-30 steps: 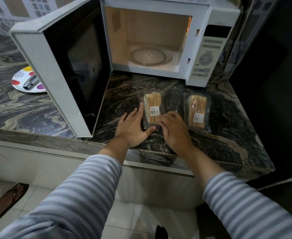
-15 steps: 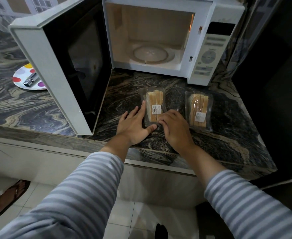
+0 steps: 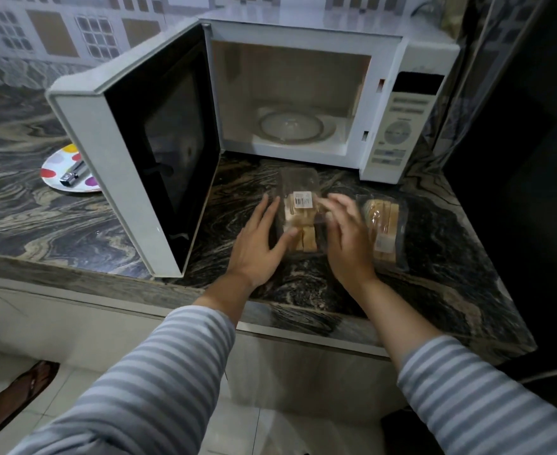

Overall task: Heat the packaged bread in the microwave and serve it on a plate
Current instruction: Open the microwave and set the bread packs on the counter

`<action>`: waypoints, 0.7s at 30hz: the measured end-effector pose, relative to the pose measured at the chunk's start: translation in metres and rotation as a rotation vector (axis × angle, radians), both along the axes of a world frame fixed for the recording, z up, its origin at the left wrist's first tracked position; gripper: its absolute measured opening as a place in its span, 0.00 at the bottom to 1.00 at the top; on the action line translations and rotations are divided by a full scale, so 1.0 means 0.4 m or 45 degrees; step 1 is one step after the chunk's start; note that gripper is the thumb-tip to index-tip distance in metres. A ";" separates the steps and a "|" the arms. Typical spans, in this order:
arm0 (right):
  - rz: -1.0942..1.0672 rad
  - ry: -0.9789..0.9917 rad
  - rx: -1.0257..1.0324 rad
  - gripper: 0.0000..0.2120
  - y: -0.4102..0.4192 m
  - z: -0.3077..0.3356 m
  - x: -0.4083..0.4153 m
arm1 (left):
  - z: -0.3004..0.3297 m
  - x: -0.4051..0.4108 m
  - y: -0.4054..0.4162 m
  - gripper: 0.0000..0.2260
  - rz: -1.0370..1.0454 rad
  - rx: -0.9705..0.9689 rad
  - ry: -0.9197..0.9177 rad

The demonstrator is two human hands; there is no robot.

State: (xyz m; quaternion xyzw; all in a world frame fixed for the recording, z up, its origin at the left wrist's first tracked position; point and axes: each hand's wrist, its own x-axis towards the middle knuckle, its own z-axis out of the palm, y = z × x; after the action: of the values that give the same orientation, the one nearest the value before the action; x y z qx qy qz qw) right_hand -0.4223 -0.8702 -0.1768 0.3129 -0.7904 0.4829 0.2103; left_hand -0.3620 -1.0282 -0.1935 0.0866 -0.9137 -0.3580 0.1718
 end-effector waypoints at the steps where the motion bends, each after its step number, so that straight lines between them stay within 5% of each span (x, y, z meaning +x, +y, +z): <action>1: -0.069 -0.119 -0.126 0.17 -0.007 0.013 -0.002 | 0.012 -0.011 -0.002 0.33 -0.004 0.029 0.076; 3: -0.146 -0.451 -0.231 0.18 -0.022 0.030 -0.002 | 0.045 -0.032 -0.006 0.26 -0.002 -0.005 0.227; 6: -0.059 -0.731 0.007 0.17 -0.054 0.021 -0.001 | 0.102 -0.063 -0.019 0.16 0.026 -0.111 0.442; 8: -0.066 -0.658 0.093 0.12 -0.084 -0.002 -0.009 | 0.127 -0.089 -0.034 0.12 0.027 -0.145 0.509; 12: -0.250 -0.586 0.208 0.21 -0.149 -0.023 -0.039 | 0.148 -0.124 -0.071 0.14 0.006 -0.104 0.522; 21: -0.328 -0.549 0.444 0.22 -0.307 0.005 -0.109 | 0.153 -0.156 -0.175 0.13 0.207 -0.004 0.470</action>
State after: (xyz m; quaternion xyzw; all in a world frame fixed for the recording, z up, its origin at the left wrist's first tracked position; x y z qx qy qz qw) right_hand -0.4660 -0.9929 -0.1747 0.1319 -0.9209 0.3645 0.0403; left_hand -0.4243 -1.0981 -0.1323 0.0929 -0.8572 -0.3513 0.3650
